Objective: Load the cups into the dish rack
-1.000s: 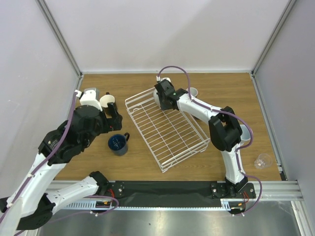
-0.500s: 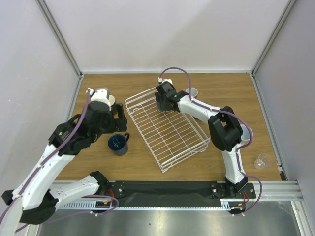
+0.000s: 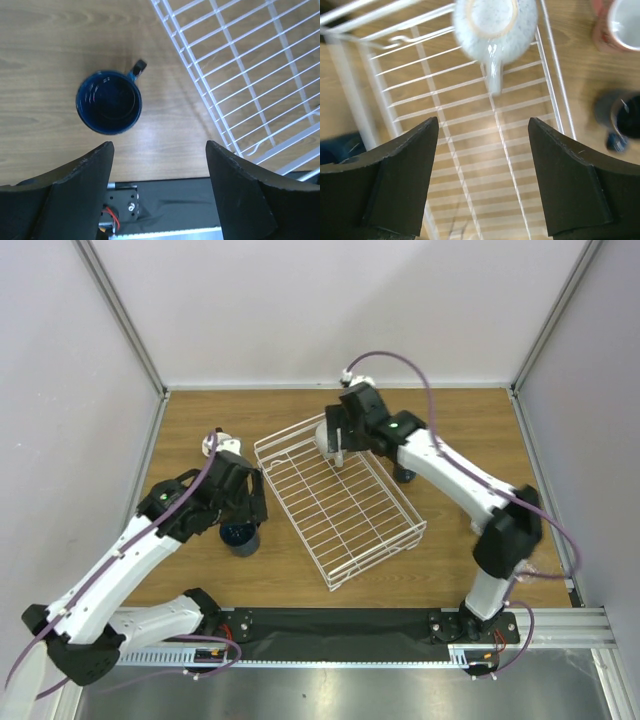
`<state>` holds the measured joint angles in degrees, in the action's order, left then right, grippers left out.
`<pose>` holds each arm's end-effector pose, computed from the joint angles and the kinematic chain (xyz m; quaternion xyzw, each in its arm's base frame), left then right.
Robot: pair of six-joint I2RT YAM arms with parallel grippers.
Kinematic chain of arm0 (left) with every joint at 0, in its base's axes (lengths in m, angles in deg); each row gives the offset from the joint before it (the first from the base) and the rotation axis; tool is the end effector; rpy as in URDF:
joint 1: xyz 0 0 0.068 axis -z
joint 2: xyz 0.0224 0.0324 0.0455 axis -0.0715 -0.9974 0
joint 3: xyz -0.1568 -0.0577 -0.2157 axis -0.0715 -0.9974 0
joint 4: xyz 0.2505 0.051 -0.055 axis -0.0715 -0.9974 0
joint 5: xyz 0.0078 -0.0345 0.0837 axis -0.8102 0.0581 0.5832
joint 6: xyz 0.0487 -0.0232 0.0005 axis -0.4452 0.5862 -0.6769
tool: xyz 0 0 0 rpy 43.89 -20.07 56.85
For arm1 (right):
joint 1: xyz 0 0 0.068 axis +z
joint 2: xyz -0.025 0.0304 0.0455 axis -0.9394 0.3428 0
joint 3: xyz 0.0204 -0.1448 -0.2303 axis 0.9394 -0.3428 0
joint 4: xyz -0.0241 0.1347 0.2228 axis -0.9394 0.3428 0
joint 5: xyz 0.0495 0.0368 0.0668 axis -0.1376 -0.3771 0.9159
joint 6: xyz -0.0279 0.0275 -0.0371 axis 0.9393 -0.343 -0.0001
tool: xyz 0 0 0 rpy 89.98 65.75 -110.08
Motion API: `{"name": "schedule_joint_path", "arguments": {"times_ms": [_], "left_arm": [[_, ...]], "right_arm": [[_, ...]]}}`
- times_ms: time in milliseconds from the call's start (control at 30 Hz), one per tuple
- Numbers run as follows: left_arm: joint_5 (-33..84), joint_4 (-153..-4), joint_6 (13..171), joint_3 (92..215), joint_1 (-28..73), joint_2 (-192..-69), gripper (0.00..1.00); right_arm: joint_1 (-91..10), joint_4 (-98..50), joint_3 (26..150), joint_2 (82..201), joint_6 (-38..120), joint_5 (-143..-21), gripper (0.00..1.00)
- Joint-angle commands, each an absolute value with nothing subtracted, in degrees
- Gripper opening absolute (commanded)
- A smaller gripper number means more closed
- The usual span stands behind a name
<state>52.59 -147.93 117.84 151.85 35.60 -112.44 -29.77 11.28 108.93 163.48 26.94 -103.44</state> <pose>0.1359 -0.0976 0.3631 -0.0340 0.9393 -0.0666 0.3349 0.3177 0.2575 0.3309 -0.1046 0.9030 0.1127 0.4011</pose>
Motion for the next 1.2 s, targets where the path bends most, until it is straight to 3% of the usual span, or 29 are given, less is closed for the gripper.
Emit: {"name": "schedule_joint_path", "arguments": {"times_ms": [0, 267, 600, 700, 900, 1000, 1167], "left_arm": [[48.60, -146.87, 120.09, 147.61, 34.83, -114.99, 0.82], [46.92, -137.56, 119.57, 139.07, 31.67, -117.89, 0.79], [49.99, -131.93, 115.70, 136.08, 29.12, -128.87, 0.78], [49.57, -130.18, 115.35, 135.03, 27.37, -131.51, 0.64], [47.63, -127.89, 114.47, 132.40, 26.05, -134.77, 0.55], [45.52, -126.48, 114.38, 130.20, 24.99, -133.63, 0.42], [42.98, -127.17, 113.25, 128.35, 22.62, -129.42, 0.01]], "right_arm": [[-29.87, 18.70, 108.27, 151.29, 24.88, -102.38, 0.77], [-31.98, 29.07, 95.35, 124.34, 21.99, -97.63, 0.77], [-32.77, 40.15, 90.68, 107.69, 14.95, -96.57, 0.77], [-32.69, 42.44, 92.35, 105.92, 14.43, -97.45, 0.77], [-32.69, 43.58, 93.93, 105.48, 13.90, -97.80, 0.76], [-32.60, 42.18, 93.76, 106.36, 14.25, -96.32, 0.76], [-32.60, 38.93, 92.97, 108.90, 14.60, -92.63, 0.76]]}}
